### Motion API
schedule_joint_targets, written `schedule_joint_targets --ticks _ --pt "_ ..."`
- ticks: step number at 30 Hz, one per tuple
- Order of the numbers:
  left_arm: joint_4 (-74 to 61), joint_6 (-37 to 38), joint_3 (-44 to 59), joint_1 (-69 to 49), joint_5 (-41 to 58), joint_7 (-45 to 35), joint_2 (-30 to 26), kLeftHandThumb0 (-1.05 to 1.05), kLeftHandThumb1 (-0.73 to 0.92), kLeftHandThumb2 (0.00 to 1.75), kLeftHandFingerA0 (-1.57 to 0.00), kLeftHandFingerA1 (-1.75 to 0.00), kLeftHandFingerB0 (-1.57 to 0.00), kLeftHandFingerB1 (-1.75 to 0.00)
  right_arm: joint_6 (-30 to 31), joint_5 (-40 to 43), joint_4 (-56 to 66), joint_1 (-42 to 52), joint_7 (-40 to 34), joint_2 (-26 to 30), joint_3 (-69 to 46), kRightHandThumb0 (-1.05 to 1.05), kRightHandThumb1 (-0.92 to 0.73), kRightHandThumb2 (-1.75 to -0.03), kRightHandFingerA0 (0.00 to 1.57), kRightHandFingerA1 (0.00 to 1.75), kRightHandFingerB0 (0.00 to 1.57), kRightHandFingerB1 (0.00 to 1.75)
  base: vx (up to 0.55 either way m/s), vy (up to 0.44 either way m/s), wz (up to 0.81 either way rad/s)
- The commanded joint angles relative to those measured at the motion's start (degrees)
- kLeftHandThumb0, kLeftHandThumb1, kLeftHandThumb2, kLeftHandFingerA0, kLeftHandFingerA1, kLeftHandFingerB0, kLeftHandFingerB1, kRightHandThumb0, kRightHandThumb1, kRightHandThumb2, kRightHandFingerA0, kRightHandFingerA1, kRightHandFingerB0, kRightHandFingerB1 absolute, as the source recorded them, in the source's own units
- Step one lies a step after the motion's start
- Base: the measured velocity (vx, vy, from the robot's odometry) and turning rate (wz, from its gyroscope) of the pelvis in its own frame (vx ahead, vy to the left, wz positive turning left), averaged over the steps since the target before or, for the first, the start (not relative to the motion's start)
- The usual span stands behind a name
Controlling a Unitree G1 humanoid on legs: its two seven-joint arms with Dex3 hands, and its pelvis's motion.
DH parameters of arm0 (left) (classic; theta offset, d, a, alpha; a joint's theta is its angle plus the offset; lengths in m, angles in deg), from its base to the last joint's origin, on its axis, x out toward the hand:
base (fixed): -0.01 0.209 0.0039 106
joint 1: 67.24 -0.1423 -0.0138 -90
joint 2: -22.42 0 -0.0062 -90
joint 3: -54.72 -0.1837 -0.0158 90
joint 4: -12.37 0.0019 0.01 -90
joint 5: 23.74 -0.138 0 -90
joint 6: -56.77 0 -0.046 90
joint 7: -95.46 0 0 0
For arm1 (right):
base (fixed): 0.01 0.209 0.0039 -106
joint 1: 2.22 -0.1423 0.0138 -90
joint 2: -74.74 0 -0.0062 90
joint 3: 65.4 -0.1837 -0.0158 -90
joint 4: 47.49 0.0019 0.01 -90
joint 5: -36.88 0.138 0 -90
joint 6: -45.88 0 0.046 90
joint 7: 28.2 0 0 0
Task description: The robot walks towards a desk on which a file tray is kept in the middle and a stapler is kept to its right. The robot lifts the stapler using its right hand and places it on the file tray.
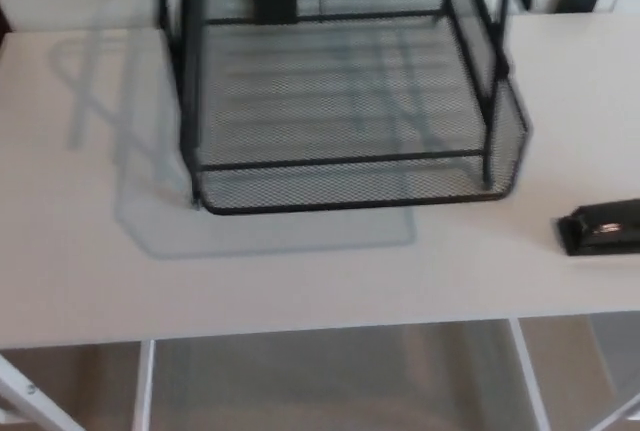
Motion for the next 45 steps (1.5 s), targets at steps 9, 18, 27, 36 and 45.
schedule_joint_targets --ticks 9,18,27,36,45 --pt "0.2 0.2 -0.5 0.1 -0.5 0.3 -0.5 -0.86 0.78 1.33 -0.15 -0.76 -0.07 -0.67 -2.7 -0.9 -3.0 -1.9 -0.5 1.2 1.3 -0.69 -0.43 -0.79 0.05 0.46 0.08 0.35 0.02 -0.01 0.06" --pt "0.7 -0.3 0.2 0.2 0.1 0.6 -0.2 -0.84 0.78 1.32 -0.09 -0.72 -0.06 -0.64 -0.7 -0.4 -0.5 -0.7 -1.2 0.4 0.3 -0.72 -0.49 -0.83 0.6 0.67 0.07 0.36 -0.01 -0.043 0.0" --pt "-0.6 0.3 2.1 -1.1 1.6 -0.7 -0.6 -0.95 0.8 1.36 -0.07 -0.75 -0.14 -0.63 6.3 9.4 -3.9 -8.9 1.9 2.8 -11.4 -0.59 -0.47 -0.8 0.0 0.42 0.0 0.17 0.0 0.0 0.0" --pt "-2.1 -1.3 3.8 1.3 1.9 -0.7 -1.2 -0.91 0.92 1.1 -0.2 -0.87 0.0 -0.53 7.0 9.4 -2.0 -26.4 -5.1 10.2 -19.2 -0.82 -0.46 -0.55 0.0 0.65 0.0 0.5 0.0 0.0 0.0" --pt "-3.8 2.1 4.5 1.8 2.2 -1.1 -0.4 -0.96 0.92 1.1 -0.22 -0.92 0.0 -0.5 7.1 2.3 14.3 -38.4 -0.2 13.9 -5.7 -0.67 -0.52 -0.56 0.07 0.59 0.0 0.25 0.0 0.0 0.0"
